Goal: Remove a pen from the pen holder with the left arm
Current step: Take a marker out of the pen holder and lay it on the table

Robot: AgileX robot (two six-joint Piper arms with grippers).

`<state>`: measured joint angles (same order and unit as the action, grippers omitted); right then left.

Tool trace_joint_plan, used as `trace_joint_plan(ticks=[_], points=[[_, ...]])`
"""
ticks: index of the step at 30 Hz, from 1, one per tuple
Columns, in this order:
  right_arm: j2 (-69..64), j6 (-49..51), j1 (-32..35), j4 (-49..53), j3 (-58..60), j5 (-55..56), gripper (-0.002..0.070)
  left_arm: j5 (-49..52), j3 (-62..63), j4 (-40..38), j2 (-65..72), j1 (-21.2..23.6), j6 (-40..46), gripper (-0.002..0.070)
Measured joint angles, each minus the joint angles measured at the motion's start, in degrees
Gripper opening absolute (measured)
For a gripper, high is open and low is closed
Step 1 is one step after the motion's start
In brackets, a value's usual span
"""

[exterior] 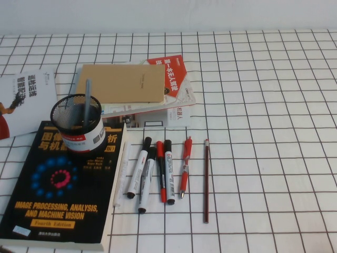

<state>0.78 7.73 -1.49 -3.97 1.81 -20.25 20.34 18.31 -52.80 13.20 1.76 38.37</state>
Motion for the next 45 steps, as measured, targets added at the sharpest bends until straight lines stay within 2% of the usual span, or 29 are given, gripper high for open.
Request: trace_joint_plan(ticks=[5, 8, 10, 17, 25, 28, 32, 37, 39, 45], points=[[0.0, 0.0, 0.0, 0.0, 0.0, 0.0, -0.0017, 0.49, 3.09, 1.33, 7.97, 0.0, 4.3, 0.0001], [0.0, 0.0, 0.0, 0.0, 0.0, 0.0, -0.0016, 0.2, 4.62, 6.49, 11.4, 0.0, 2.29, 0.0001], [0.0, 0.0, 0.0, 0.0, 0.0, 0.0, -0.0016, -0.98, 5.22, 11.53, 13.05, 0.0, -2.49, 0.0001], [0.0, 0.0, 0.0, 0.0, 0.0, 0.0, -0.0017, -6.86, 5.49, 36.15, 15.21, -0.44, -29.57, 0.0001], [0.0, 0.0, 0.0, 0.0, 0.0, 0.0, -0.0016, -17.6, 5.49, 62.99, 16.75, -8.74, -52.03, 0.0003], [0.0, 0.0, 0.0, 0.0, 0.0, 0.0, -0.0017, -21.67, 5.62, 67.27, 19.51, -11.66, -54.37, 0.0018], [0.0, 0.0, 0.0, 0.0, 0.0, 0.0, -0.0017, -25.45, 5.76, 68.84, 25.76, -13.44, -54.82, 0.0109], [0.0, 0.0, 0.0, 0.0, 0.0, 0.0, -0.0017, -27.57, 7.76, 69.11, 35.47, -13.65, -54.82, 0.0333], [0.0, 0.0, 0.0, 0.0, 0.0, 0.0, -0.0017, -27.57, 9.43, 69.46, 39.04, -13.65, -54.82, 0.0403], [0.0, 0.0, 0.0, 0.0, 0.0, 0.0, -0.0016, -27.47, 16.52, 73.67, 49.36, -17.24, -54.69, 0.045]])
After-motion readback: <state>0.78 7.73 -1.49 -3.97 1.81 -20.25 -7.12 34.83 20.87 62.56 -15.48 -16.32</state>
